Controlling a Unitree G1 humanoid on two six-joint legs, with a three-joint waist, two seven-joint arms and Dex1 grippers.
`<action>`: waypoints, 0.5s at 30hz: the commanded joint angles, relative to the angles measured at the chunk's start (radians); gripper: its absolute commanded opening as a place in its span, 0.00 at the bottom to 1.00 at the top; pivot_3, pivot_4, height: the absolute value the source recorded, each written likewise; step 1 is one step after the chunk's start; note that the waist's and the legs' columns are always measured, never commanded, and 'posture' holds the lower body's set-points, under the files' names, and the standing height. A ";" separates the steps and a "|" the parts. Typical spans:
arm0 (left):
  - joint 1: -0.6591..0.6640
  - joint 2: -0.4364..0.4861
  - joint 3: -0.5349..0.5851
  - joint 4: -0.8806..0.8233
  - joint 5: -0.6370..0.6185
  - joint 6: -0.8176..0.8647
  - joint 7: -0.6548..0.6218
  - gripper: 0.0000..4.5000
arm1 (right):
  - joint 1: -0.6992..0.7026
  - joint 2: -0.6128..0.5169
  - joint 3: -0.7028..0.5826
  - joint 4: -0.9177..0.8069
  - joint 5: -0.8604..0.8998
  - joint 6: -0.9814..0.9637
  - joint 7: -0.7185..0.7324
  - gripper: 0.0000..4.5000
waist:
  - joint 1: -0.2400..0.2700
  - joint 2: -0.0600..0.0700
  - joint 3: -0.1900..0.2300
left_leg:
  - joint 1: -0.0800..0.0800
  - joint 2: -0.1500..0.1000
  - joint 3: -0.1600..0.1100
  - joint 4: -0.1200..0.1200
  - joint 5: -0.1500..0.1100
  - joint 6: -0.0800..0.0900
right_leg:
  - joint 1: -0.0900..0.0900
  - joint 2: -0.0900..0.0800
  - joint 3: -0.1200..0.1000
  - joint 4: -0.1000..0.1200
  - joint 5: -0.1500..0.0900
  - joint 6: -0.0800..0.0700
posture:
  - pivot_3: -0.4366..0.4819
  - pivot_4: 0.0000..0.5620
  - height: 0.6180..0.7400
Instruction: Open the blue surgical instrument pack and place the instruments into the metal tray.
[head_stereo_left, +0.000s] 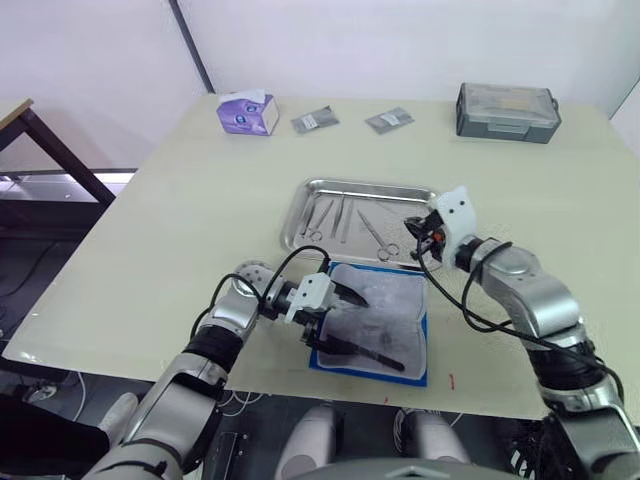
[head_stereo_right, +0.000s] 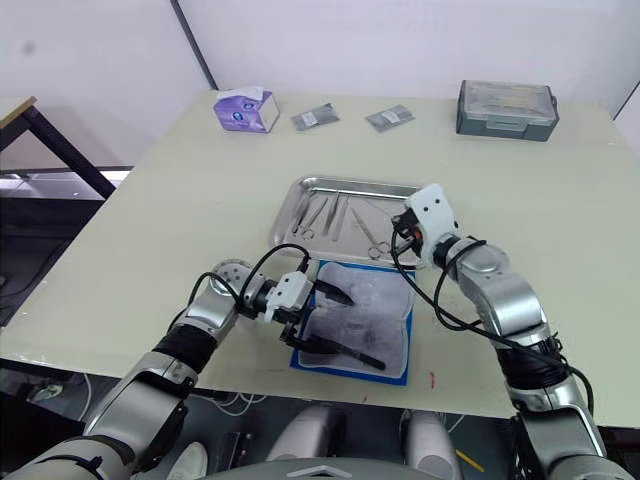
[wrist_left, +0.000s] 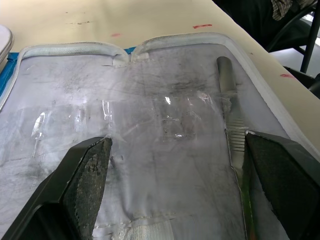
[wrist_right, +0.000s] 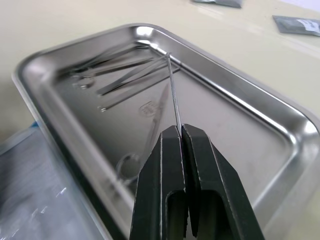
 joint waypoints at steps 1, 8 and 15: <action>0.052 -0.007 -0.079 0.062 0.091 0.021 -0.021 1.00 | -0.064 0.039 0.015 0.071 -0.058 -0.007 -0.039 0.01 | -0.005 0.000 0.000 | 0.000 0.000 0.000 0.000 0.000 0.000 | 0.000 0.000 0.000 0.000 0.000 0.000 | 0.48 0.27 0.95; 0.055 -0.007 -0.080 0.057 0.090 0.024 -0.018 1.00 | -0.102 0.096 0.037 0.210 -0.122 -0.060 -0.039 0.01 | -0.006 0.001 0.000 | 0.000 0.000 0.000 0.000 0.000 0.000 | 0.000 0.000 0.000 0.001 0.000 0.000 | 0.48 0.27 0.95; 0.058 -0.005 -0.080 0.053 0.090 0.026 -0.017 1.00 | -0.109 0.134 0.033 0.263 -0.149 -0.087 -0.035 0.01 | -0.007 0.001 0.000 | 0.000 0.000 0.000 0.000 0.000 0.000 | 0.000 0.000 0.000 0.001 0.000 0.000 | 0.48 0.27 0.95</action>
